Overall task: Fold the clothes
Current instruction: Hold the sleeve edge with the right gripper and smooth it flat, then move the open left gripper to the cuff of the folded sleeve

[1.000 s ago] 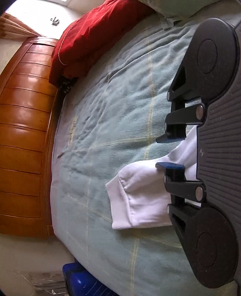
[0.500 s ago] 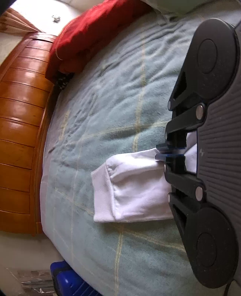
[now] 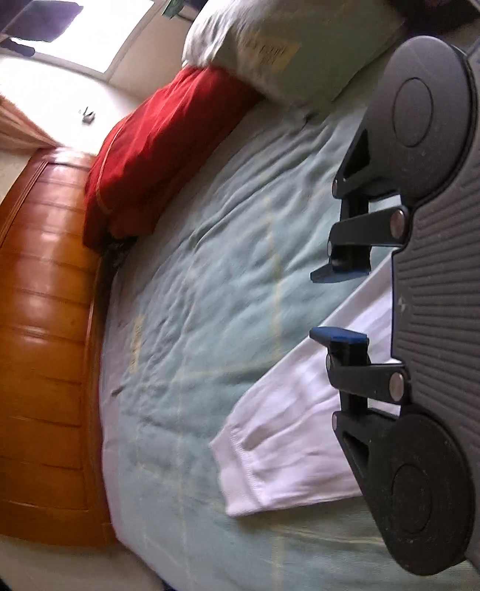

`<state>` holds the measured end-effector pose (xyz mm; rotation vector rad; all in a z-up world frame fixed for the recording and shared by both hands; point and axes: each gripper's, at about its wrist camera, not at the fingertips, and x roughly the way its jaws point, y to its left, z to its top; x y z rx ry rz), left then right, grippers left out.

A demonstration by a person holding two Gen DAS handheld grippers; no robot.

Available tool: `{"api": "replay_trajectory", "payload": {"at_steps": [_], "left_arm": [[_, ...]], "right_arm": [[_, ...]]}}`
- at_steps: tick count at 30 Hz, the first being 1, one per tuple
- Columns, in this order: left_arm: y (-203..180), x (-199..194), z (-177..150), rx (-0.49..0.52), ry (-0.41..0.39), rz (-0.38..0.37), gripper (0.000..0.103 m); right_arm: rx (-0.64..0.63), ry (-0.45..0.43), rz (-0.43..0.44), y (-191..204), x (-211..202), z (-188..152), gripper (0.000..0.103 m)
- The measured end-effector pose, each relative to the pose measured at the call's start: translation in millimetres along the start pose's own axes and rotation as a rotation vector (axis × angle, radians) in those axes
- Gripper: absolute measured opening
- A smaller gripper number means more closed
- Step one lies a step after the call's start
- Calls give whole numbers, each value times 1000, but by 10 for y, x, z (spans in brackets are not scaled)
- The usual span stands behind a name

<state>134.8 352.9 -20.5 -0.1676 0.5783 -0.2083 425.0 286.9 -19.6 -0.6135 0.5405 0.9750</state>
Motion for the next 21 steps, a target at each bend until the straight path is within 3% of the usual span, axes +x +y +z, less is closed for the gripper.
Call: {"api": "replay_trajectory", "payload": {"at_steps": [2,5,7,9,12,14,17,21], "left_arm": [[74,11,94,-13,-9,42,95],[226,212,327,-3,-22,84,95],[298,518,531,61,-29,155,95],[372,905,724,131,-25,236,95],[663,1535,871,61,74,269,94],[868,1757,818,-11,145,280,92],[1088,1627,602,-43,122,302,92],[1082,1429,632,-48,144,332,87]], "right_arm": [[15,37,-23,-62,-217,-150,48],[54,103,-49,-96,-579,-446,55],[97,141,-63,-81,-835,-659,66],[143,166,-77,-52,-1098,-878,70],[215,189,-87,-31,-1444,-1176,72],[249,191,-112,-52,-1667,-1370,78],[276,189,-150,-122,-1881,-1611,84],[367,187,-164,-403,-1979,-1851,84]]}}
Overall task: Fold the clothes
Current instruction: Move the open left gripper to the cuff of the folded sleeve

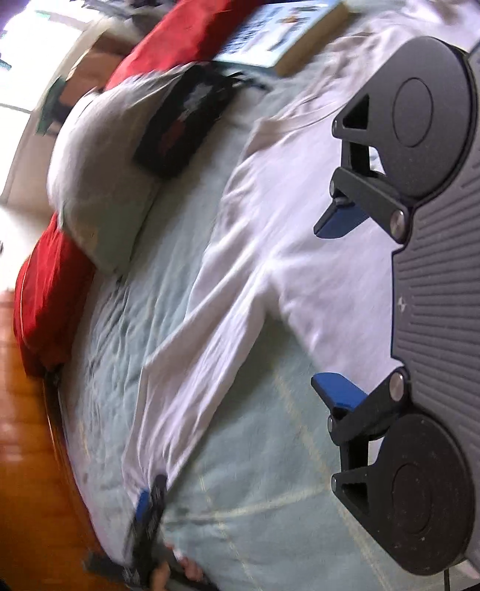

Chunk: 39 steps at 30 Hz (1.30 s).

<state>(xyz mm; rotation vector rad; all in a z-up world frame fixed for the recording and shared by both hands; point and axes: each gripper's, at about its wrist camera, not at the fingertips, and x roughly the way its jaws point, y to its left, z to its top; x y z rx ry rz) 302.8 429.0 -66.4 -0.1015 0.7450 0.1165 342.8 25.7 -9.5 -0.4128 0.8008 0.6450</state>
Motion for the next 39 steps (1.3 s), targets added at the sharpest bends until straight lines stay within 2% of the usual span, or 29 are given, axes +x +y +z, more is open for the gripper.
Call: {"api": "replay_trajectory", "payload": {"at_steps": [3,4,5,7,9,11,18,20,22,25,29,32,36,38,39], "left_arm": [[-205,-115,136,42,-6,-16,89],[-293,-139,179,62,-19,-40,93],[-387,-153,215,86,-39,-78,94],[-551,-70,262,117,-44,-87,94],[-537,98,226,84,7,-80,94],[-477,281,169,35,72,-73,94],[-432,71,12,28,72,-79,94],[-399,-50,-5,10,72,-87,94],[-256,-185,-61,-73,64,-115,94],[70,-339,-257,-265,65,-184,94],[463,-379,-502,-465,-4,-282,93],[674,-265,-431,-572,-68,-284,91],[811,-44,-285,-638,-122,-227,80],[799,5,-250,-638,-135,-179,59],[781,10,-241,-626,-130,-141,39]], "right_arm": [[57,-32,-4,-236,76,108,83],[62,-53,1,-291,91,163,81],[61,-76,1,-342,108,222,79],[27,-106,-23,-424,184,357,69],[3,-106,-54,-509,307,482,61],[-7,-96,-57,-621,462,593,48],[-95,-66,-43,-760,1138,900,47],[-77,-64,-37,-742,1227,937,47],[-68,-83,-4,-679,1203,887,47],[-70,-95,24,-571,1069,742,47],[-23,-111,83,-525,796,543,50],[3,-126,113,-489,599,443,53],[-13,-143,123,-380,381,386,53],[-28,-151,116,-325,310,374,54],[-35,-152,116,-304,284,373,54]]}}
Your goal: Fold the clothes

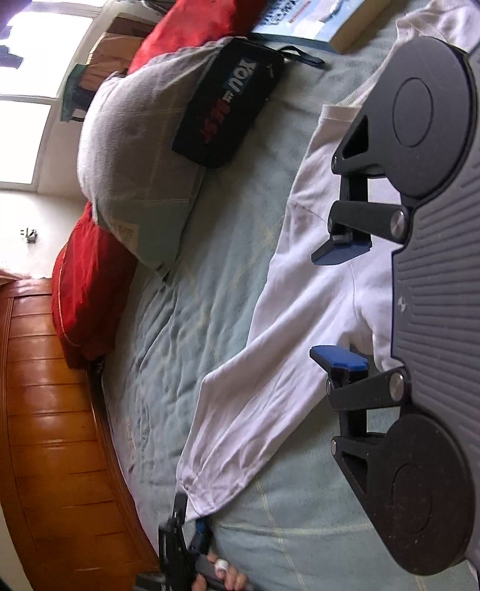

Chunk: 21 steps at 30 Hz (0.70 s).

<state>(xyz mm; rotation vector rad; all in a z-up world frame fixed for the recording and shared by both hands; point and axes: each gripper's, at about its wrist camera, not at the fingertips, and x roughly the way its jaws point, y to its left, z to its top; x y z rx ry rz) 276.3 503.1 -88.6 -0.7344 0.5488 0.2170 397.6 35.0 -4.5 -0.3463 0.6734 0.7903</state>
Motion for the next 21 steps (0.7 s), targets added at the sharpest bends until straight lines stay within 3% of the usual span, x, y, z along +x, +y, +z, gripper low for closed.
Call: {"api": "replay_trajectory", "payload": {"at_steps": [1,2,3,11,16,21], "left_arm": [[-22,-3,-8,24,-4,45,19],[-51,-10,-15,58,-6,88,11],[-80,-29,-20,89,-4,111,10],[-369,-358,-65,244,-14,137,9],[-261,-243,-89,229,55,167,10],[-186,-220,-126,205,58,154,13]], "right_arm": [[-4,-2,-1,16,-20,4,55],[-8,-4,-5,26,-33,9,57],[-12,-6,-10,36,-39,12,58],[-55,1,-45,62,38,45,58],[-119,2,-78,-73,375,272,55],[-147,49,-56,-329,906,473,49]]}}
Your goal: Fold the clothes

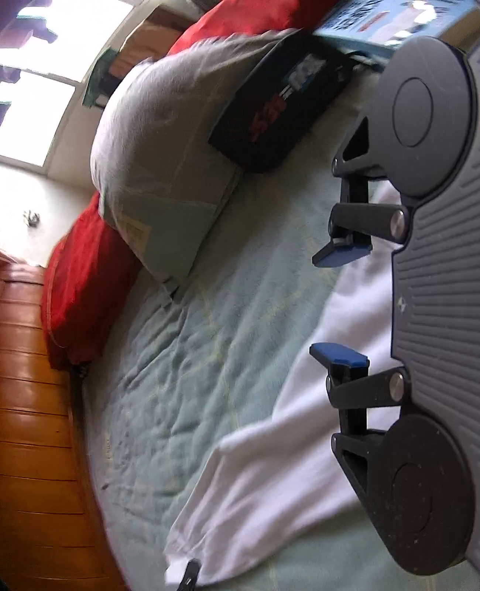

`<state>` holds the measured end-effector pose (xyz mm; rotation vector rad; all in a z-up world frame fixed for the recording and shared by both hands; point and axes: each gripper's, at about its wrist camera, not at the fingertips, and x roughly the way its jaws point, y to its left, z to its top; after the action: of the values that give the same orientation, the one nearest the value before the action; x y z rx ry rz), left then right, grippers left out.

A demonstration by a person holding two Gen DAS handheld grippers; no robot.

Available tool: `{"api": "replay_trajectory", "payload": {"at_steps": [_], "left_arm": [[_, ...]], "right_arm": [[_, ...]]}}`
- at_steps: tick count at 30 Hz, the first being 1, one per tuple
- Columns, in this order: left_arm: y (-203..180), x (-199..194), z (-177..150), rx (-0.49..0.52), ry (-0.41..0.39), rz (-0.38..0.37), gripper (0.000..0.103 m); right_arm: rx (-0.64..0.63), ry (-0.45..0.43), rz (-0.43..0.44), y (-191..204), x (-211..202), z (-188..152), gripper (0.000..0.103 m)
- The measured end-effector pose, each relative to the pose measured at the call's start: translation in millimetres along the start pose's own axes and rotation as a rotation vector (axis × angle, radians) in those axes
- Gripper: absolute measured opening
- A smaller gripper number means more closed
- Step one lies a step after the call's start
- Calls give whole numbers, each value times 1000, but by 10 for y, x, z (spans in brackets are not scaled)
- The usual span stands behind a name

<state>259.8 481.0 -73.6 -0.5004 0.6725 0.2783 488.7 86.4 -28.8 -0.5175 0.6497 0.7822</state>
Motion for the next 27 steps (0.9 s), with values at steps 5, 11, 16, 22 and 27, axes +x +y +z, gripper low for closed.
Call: {"api": "replay_trajectory", "payload": {"at_steps": [5,11,16,22,27], "left_arm": [[12,-18,-36,16,-3,-1,14],[81,-19,-66,2,-15,-20,15],[78,-21,-73,3,-18,-20,15],[36,-109,24,9,-46,-55,10],[-18,-149,155,15,-61,-65,10]], "right_arm": [[-52,76,55,-158,389,-28,47],[-49,74,144,-208,378,-163,37],[-71,72,135,-147,354,-188,5],[27,9,87,-306,343,-133,3],[78,5,38,-367,428,-88,2]]}}
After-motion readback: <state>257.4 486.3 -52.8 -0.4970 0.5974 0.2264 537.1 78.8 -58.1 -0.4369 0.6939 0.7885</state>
